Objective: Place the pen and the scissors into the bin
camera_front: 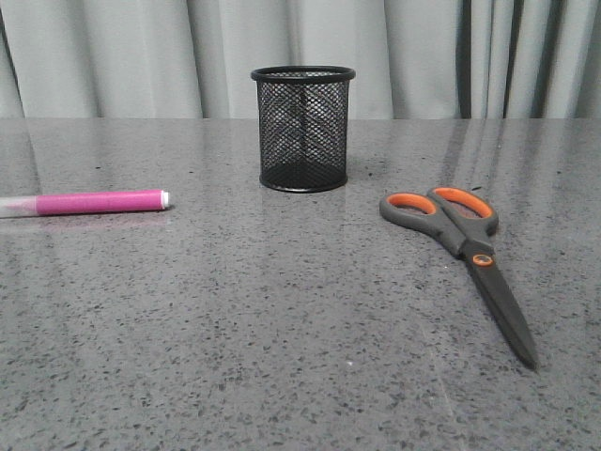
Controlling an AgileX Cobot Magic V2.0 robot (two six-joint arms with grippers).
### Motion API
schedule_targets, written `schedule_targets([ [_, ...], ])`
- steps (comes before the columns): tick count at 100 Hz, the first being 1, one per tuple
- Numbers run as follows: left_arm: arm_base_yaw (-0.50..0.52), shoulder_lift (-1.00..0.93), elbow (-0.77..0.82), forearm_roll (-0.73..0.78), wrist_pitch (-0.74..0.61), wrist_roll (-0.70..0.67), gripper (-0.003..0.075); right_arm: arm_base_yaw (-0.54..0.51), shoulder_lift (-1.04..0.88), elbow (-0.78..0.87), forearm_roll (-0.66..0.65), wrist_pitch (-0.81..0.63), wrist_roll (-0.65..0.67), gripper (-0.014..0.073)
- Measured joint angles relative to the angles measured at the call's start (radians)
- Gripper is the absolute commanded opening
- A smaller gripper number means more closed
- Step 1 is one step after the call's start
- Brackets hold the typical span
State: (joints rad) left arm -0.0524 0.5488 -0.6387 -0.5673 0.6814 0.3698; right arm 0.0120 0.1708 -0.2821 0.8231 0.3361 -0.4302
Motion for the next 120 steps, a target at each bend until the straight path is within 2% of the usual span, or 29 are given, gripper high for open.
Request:
schedule_targets([
  [16, 0.000, 0.258, -0.192, 0.020, 0.218, 0.195, 0.0176, 0.007, 0.000, 0.001, -0.002, 0.024, -0.009, 0.0322],
  [35, -0.089, 0.494, -0.371, 0.080, 0.342, 0.592, 0.0190, 0.019, 0.000, 0.001, -0.010, 0.030, -0.014, 0.0322],
  [45, -0.144, 0.581, -0.440, 0.145, 0.362, 0.727, 0.0259, 0.029, 0.000, 0.001, -0.020, 0.039, -0.014, 0.0322],
  [57, -0.207, 0.675, -0.512, 0.264, 0.371, 0.770, 0.0346, 0.030, 0.000, 0.001, -0.028, 0.055, -0.014, 0.0322],
  [72, -0.268, 0.784, -0.580, 0.402, 0.371, 0.779, 0.0351, 0.030, 0.000, 0.001, -0.041, 0.084, -0.014, 0.0322],
  [100, -0.284, 0.963, -0.631, 0.422, 0.381, 0.784, 0.0349, 0.030, 0.000, 0.021, -0.049, 0.106, -0.014, 0.0322],
  [120, -0.284, 1.045, -0.639, 0.419, 0.381, 0.853, 0.0348, 0.030, 0.000, 0.032, -0.053, 0.129, -0.016, 0.0322],
])
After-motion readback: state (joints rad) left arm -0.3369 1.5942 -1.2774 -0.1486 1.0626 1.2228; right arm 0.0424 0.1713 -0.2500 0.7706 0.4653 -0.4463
